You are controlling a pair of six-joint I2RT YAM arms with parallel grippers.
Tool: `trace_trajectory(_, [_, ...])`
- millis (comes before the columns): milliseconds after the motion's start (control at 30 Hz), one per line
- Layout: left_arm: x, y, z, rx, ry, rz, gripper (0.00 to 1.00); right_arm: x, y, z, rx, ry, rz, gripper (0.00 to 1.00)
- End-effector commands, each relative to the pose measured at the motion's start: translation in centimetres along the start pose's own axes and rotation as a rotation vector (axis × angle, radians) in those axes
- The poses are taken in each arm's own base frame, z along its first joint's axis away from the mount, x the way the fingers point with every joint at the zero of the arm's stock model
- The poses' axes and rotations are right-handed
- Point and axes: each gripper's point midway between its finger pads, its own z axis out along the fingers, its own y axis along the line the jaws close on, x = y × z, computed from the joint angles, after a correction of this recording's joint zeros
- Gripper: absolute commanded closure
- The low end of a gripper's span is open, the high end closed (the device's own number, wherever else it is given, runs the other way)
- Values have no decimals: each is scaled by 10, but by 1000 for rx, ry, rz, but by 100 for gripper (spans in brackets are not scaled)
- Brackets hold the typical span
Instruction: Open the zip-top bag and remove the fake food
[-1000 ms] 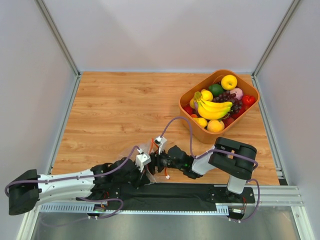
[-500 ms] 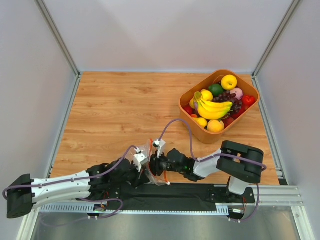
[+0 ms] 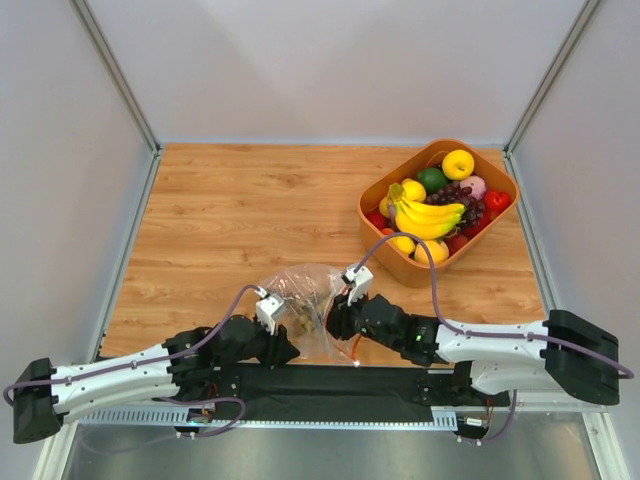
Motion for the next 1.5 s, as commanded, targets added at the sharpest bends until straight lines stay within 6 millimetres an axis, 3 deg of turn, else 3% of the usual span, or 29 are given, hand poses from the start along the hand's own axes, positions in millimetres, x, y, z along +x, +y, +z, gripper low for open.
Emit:
trace_trajectory(0, [-23, -4, -2, -22, -63, -30, 35, 18, -37, -14, 143, 41, -51, 100])
trace_trajectory(100, [-37, -6, -5, -14, -124, -34, 15, 22, -44, -21, 154, 33, -34, 100])
trace_trajectory(200, [-50, -11, -10, 9, -185, -33, 11, 23, -46, -27, 146, 20, -13, 100])
trace_trajectory(300, [-60, -10, -15, 9, -251, -50, 9, 22, -45, -33, 131, 9, 0, 100])
trace_trajectory(567, [-66, 17, -20, -68, -382, -129, 6, 17, -38, -47, 67, -30, 63, 100])
trace_trajectory(667, [-77, 28, -29, -115, -439, -141, 4, 15, -33, -53, 37, -32, 74, 100])
trace_trajectory(933, [-104, 17, -29, -22, -554, -195, 1, 19, -28, -57, 4, -13, 82, 100])
trace_trajectory(1200, [-107, 15, -11, -11, -515, -203, 1, 25, -24, -56, -29, 2, 95, 100])
trace_trajectory(1300, [-112, 12, -7, 14, -515, -209, 2, 26, -22, -56, -44, 5, 95, 100])
trace_trajectory(1467, [-110, 8, -1, 43, -491, -209, 45, 31, -24, -56, -36, 23, 92, 100])
